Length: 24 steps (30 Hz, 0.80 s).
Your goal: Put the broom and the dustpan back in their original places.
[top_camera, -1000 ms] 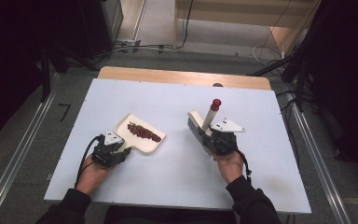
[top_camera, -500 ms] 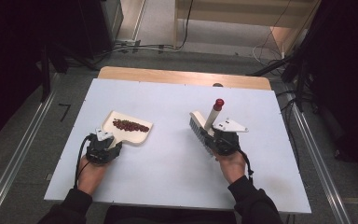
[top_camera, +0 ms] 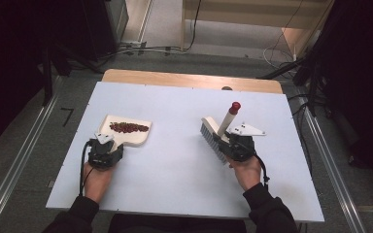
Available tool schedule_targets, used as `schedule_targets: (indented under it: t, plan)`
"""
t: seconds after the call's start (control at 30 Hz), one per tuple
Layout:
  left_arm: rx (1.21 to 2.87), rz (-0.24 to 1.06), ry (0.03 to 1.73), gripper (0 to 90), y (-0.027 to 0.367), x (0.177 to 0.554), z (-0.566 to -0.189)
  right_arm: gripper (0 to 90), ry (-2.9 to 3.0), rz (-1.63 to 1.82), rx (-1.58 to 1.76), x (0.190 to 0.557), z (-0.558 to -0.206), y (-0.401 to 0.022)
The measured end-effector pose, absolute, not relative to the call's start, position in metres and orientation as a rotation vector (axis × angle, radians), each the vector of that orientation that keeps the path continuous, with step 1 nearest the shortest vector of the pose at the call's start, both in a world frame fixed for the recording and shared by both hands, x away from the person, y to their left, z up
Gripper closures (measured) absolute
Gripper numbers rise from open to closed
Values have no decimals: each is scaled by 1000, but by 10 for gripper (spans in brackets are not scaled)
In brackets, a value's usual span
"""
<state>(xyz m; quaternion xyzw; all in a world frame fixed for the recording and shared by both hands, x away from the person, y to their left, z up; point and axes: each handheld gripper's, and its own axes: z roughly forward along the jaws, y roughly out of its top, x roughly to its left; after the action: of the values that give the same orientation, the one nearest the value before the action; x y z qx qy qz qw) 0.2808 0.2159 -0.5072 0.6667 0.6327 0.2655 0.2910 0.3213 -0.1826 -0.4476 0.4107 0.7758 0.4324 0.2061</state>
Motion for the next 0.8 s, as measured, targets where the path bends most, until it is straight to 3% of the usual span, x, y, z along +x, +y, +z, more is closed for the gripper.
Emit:
schedule_targets:
  t: [0.63,0.8]
  plan:
    - [1704,717,1710,648,213,281,-508,640,2180,1255,1230,322,-446,-228]
    - [1704,716,1676,577,212,279,-505,639,2212,1280,1249,323,-448,-236]
